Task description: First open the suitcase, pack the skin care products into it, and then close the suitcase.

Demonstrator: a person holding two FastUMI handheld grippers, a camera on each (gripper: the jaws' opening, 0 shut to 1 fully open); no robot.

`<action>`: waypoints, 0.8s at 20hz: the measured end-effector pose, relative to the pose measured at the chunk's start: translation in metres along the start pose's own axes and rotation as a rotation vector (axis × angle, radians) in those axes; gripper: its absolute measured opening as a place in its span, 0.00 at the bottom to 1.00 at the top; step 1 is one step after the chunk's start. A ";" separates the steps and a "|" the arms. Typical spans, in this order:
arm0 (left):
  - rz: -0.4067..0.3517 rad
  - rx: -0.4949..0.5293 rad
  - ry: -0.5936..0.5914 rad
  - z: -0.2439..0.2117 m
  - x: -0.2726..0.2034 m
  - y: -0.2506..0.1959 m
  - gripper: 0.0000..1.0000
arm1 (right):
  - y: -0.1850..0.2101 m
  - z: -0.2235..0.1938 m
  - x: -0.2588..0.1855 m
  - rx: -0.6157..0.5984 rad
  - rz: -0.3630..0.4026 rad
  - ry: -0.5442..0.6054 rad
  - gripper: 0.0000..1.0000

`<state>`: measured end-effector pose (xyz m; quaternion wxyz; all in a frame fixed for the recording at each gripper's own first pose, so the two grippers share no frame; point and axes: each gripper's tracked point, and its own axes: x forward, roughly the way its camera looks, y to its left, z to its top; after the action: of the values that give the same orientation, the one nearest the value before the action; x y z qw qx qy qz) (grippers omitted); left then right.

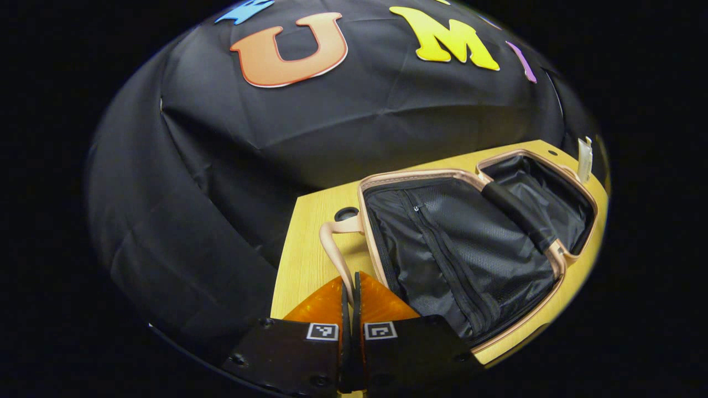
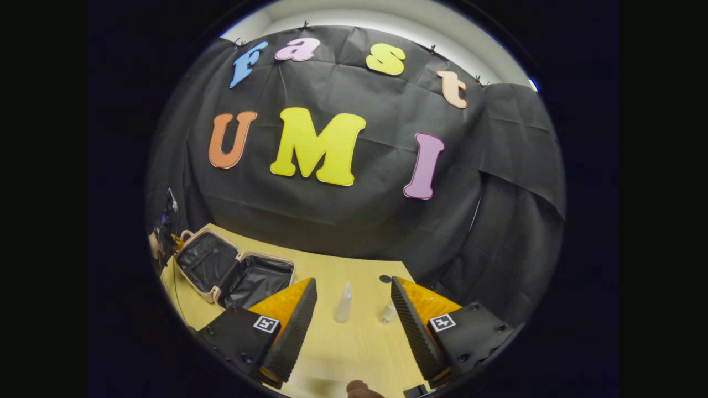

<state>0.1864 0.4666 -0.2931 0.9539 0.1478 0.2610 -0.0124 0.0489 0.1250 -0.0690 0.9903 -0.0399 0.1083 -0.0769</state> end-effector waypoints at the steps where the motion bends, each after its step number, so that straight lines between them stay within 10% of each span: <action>1: -0.013 0.005 0.010 -0.006 0.004 -0.002 0.03 | 0.001 -0.004 0.000 -0.005 -0.002 0.016 0.80; 8: 0.016 -0.034 0.045 -0.023 0.007 0.008 0.21 | -0.005 -0.004 -0.008 -0.018 -0.014 0.019 0.80; 14: 0.051 -0.080 -0.003 -0.009 -0.031 0.012 0.95 | 0.005 -0.009 -0.010 -0.032 0.025 0.001 0.80; 16: 0.047 -0.113 -0.043 0.009 -0.051 -0.001 0.97 | 0.012 -0.016 -0.007 -0.038 0.063 0.005 0.80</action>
<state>0.1465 0.4604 -0.2601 0.9660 0.0996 0.2374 0.0215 0.0406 0.1367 -0.0840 0.9911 -0.0551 0.1134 -0.0434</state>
